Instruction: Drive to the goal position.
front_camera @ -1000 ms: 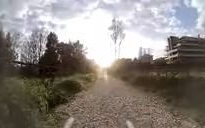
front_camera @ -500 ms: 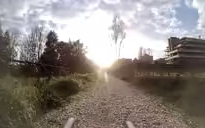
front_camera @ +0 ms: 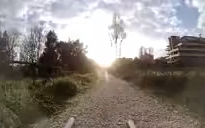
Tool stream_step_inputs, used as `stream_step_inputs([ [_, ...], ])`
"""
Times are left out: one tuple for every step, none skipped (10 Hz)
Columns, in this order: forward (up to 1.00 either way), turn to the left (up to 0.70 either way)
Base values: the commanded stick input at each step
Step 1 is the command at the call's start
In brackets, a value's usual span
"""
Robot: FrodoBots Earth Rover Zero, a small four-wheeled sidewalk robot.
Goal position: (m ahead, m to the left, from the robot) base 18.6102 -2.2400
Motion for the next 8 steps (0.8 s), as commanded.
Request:
stream_step_inputs([
  [0.5,0.0],
  [0.5,-0.31],
  [0.5,-0.5],
  [0.5,-0.36],
  [0.5,-0.07],
  [0.5,0.0],
  [0.5,0.0],
  [0.5,0.0],
])
